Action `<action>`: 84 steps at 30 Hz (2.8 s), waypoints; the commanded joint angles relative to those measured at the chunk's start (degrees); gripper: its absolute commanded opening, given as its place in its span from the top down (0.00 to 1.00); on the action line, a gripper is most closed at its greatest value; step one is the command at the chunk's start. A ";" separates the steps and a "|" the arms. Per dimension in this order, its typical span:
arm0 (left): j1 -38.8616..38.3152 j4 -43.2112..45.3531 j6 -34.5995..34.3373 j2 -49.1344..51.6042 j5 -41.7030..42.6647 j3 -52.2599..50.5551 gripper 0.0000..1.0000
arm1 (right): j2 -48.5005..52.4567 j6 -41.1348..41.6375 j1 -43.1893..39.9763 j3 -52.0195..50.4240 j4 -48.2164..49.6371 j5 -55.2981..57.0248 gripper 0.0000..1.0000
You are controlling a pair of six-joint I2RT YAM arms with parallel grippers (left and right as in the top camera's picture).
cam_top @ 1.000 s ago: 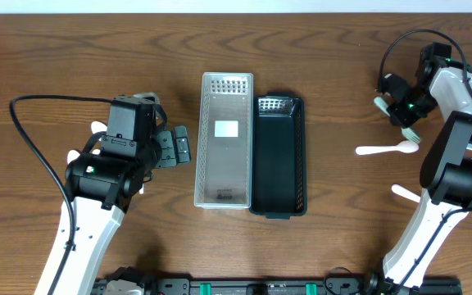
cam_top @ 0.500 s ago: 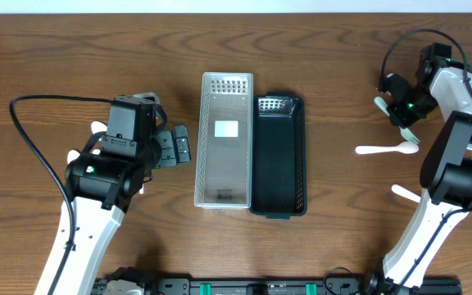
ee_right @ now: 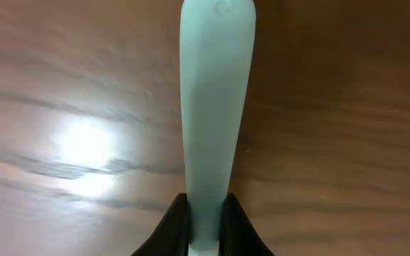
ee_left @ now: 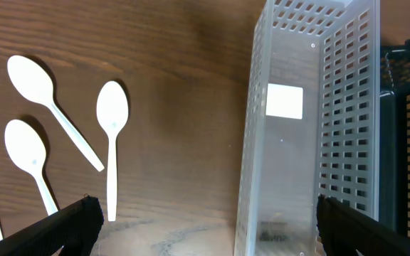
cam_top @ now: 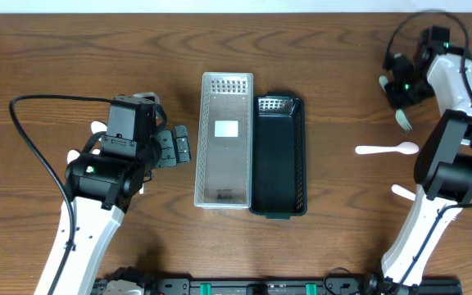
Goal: Pack container
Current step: 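Carry the fork into the dark green basket and release it, then move the right gripper back over the white spoon at right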
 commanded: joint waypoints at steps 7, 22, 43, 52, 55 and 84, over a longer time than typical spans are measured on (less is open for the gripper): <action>0.28 0.00 -0.07 -0.22 -0.72 0.68 0.02 | -10.62 22.73 10.23 13.44 -16.28 -2.51 0.99; 0.28 -1.11 -0.07 -0.22 -0.72 0.68 0.02 | -19.04 56.65 35.58 10.08 -24.85 -1.42 0.99; 0.28 -2.19 -0.07 -0.22 -0.70 0.68 0.02 | -19.04 62.12 43.17 -23.65 -2.14 -1.95 0.91; 0.28 -2.14 -0.09 -0.22 -0.72 0.68 0.02 | -19.08 60.00 43.23 -23.69 1.79 -5.53 0.25; 0.28 -2.16 -0.07 -0.22 -0.72 0.68 0.02 | -19.43 57.70 42.95 -23.30 3.08 -5.60 0.27; 0.28 -2.97 -0.07 -0.22 -0.72 0.68 0.02 | -24.96 97.11 4.50 -14.88 -8.48 7.08 0.01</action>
